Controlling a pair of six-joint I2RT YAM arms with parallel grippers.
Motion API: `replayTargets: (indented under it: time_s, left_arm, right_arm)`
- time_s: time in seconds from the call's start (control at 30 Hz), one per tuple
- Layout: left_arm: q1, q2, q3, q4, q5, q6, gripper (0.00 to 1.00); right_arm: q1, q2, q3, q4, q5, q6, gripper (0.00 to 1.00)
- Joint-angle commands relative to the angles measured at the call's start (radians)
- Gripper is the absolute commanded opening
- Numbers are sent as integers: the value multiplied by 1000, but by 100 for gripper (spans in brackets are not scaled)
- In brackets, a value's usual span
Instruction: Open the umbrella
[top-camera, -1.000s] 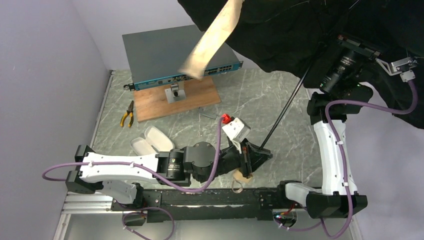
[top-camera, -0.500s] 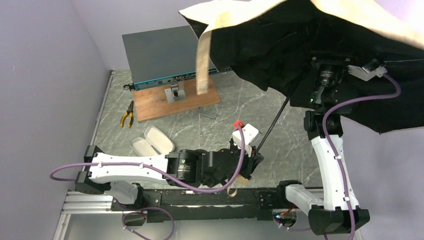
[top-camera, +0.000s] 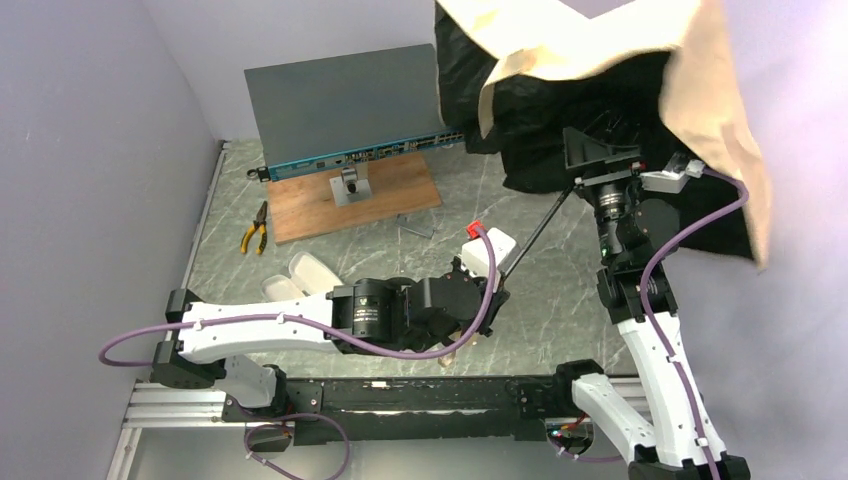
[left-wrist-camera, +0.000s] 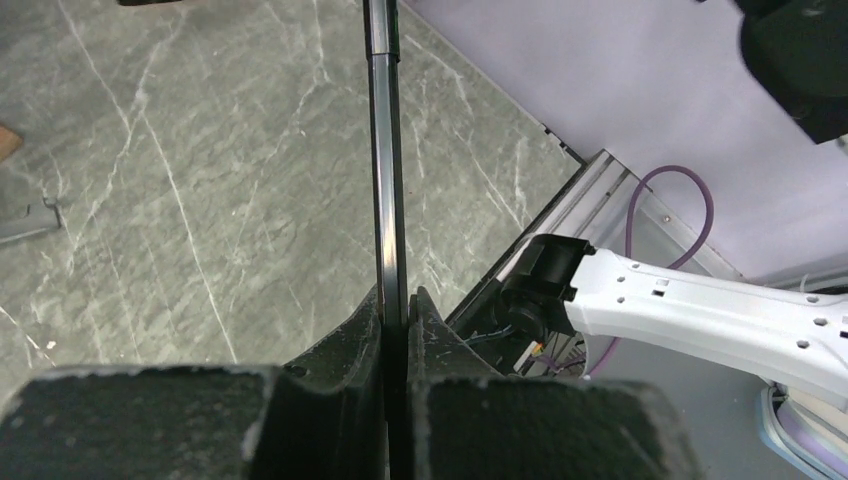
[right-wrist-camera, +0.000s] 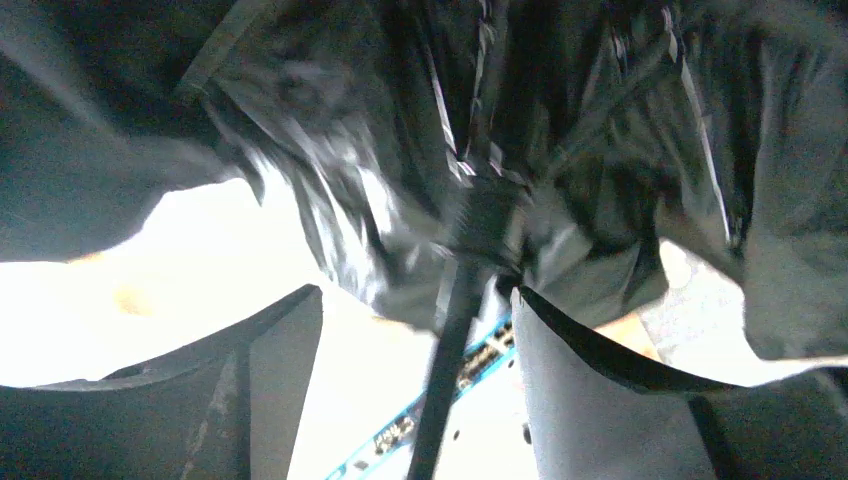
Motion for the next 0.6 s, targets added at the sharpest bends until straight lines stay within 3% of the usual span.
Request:
replayTargets:
  time_s: [0.0,0.13,0.3,0.4,0.5,0.57]
  left_arm:
    - [-10,-12,74,135,5,112,0]
    - [-10,-13,81,133,-17,120,0]
    - [-10,-51,37,152,-13,113,0]
    - [-13,-97,-31,169,-7,89,0]
    - [-23,-160,-141,203,3,75,0]
    - [-34,-197,-198,210,6,66,0]
  right_arm:
    - [29,-8,-23,-44,-81,43,70]
    - [41,7,6,-99,-66,47,62]
    - [42,-13,-1,-91,52,20,33]
    - [42,-13,11,-34,126,-13,24]
    - [40,13,58,4,204,-67,22]
    - [40,43,117,24,240,-121,27]
